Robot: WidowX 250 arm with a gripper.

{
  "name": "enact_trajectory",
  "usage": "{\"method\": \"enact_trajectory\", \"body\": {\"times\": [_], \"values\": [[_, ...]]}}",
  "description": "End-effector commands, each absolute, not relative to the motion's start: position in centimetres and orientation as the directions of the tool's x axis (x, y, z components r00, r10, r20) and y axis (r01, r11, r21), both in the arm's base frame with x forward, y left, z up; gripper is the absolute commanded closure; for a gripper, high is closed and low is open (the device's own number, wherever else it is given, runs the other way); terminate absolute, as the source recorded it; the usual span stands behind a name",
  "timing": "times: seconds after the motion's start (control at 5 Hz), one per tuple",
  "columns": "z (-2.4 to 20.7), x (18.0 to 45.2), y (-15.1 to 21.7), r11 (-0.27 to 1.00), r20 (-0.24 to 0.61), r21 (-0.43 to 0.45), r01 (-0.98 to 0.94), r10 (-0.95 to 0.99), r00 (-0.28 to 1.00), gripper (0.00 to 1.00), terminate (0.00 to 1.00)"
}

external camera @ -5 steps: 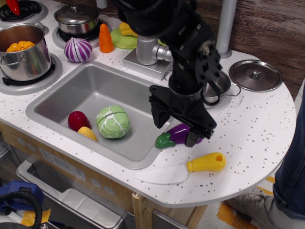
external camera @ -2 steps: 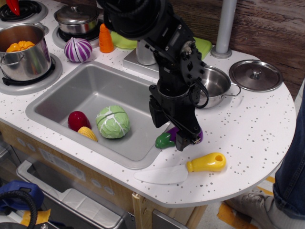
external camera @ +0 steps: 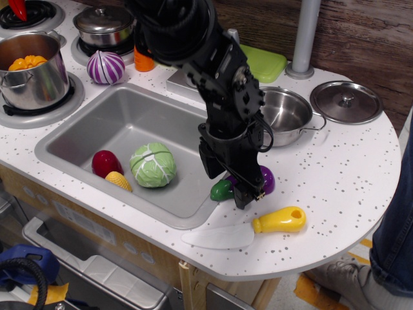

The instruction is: Put eggplant in pot or pan

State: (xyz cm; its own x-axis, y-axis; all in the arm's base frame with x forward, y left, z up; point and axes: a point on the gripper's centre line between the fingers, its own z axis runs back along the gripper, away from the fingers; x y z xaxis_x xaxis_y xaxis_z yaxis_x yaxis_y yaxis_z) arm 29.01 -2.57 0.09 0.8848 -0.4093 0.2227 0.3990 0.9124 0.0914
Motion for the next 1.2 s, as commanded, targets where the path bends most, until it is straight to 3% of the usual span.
{"method": "enact_trajectory", "body": {"times": [0.0,0.2,0.4,0.8,1.0], "values": [[-0.2,29.4,-2.5,0.926,0.270,0.101,0.364,-0.377,0.886,0.00,0.00],[-0.3,29.4,-2.5,0.931,0.277,0.094,0.352,-0.364,0.889,1.00,0.00],[-0.1,29.3,-2.4,0.935,0.281,0.084,0.344,-0.354,0.892,1.00,0.00],[4.0,29.5,-2.1,0.944,0.282,0.149,0.293,-0.325,0.903,1.00,0.00],[4.9,30.1,-1.7,0.946,0.303,0.167,0.279,-0.319,0.898,1.00,0.00]]}}
